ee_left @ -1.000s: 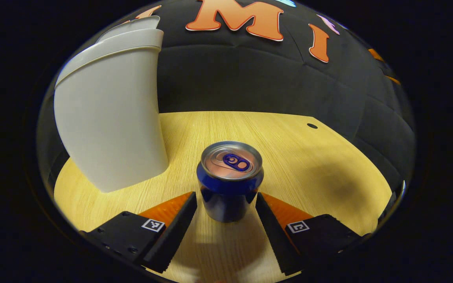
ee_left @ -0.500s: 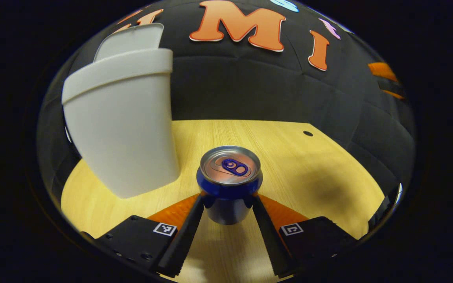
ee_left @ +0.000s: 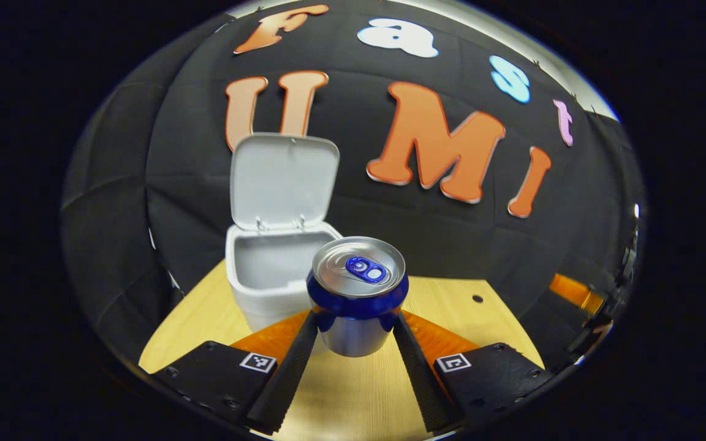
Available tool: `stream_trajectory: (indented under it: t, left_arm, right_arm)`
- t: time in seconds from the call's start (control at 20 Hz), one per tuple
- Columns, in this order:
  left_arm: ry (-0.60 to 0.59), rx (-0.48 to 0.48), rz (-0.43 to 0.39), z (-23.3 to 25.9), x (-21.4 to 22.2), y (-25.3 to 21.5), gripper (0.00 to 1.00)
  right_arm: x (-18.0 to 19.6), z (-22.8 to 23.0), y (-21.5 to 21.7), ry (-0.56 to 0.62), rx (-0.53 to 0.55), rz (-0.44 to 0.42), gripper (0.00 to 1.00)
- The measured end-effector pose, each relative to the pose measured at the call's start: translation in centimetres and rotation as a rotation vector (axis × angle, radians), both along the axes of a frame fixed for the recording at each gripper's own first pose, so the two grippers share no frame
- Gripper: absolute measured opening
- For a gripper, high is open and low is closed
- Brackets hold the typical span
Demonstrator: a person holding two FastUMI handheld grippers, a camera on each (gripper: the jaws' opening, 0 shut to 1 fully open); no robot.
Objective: Press the lid of the desktop garbage bin to open it, pick up the crumpled paper on the desktop and throw it into the bin, then pick up the pop can on the desktop and drop it into the bin, and finally close the garbage bin lid.
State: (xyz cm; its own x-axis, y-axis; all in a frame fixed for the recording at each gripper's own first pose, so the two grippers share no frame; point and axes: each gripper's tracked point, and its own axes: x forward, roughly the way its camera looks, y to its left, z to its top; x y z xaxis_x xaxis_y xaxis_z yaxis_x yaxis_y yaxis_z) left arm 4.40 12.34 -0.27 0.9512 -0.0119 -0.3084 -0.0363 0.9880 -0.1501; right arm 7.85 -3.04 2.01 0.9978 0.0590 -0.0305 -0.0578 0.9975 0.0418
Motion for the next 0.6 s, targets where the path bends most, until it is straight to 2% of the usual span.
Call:
stream_trajectory:
  t: [0.05,0.1,0.25,0.3,0.35,0.45,0.6]
  left_arm:
    - [-0.02,0.033,0.034,1.4,1.1,1.8,0.8]
    - [-0.035,0.07,0.064,2.0,2.7,3.6,0.79]
    - [-0.014,0.117,0.114,1.3,7.3,6.7,0.79]
    - [0.002,0.114,0.114,0.4,8.7,7.2,0.79]
    - [0.021,0.114,0.107,-0.6,10.2,7.2,0.79]
    - [0.075,0.1,0.091,-3.0,12.3,6.7,0.8]
    - [0.116,0.061,0.082,-4.6,13.2,6.2,0.83]
  right_arm:
    - [0.1,0.3,0.0,-0.007,0.003,0.001,1.0]
    - [0.2,0.4,0.1,-0.011,0.012,0.0,0.94]
    - [0.4,0.7,0.0,-0.019,0.038,-0.015,0.94]
    - [0.3,0.6,-0.2,-0.019,0.038,-0.024,1.0]
    - [0.3,0.5,-0.5,-0.016,0.035,-0.035,0.94]
    - [0.0,0.2,-0.9,-0.008,0.029,-0.056,0.94]
    - [-0.5,0.0,-1.6,0.0,0.035,-0.083,0.94]
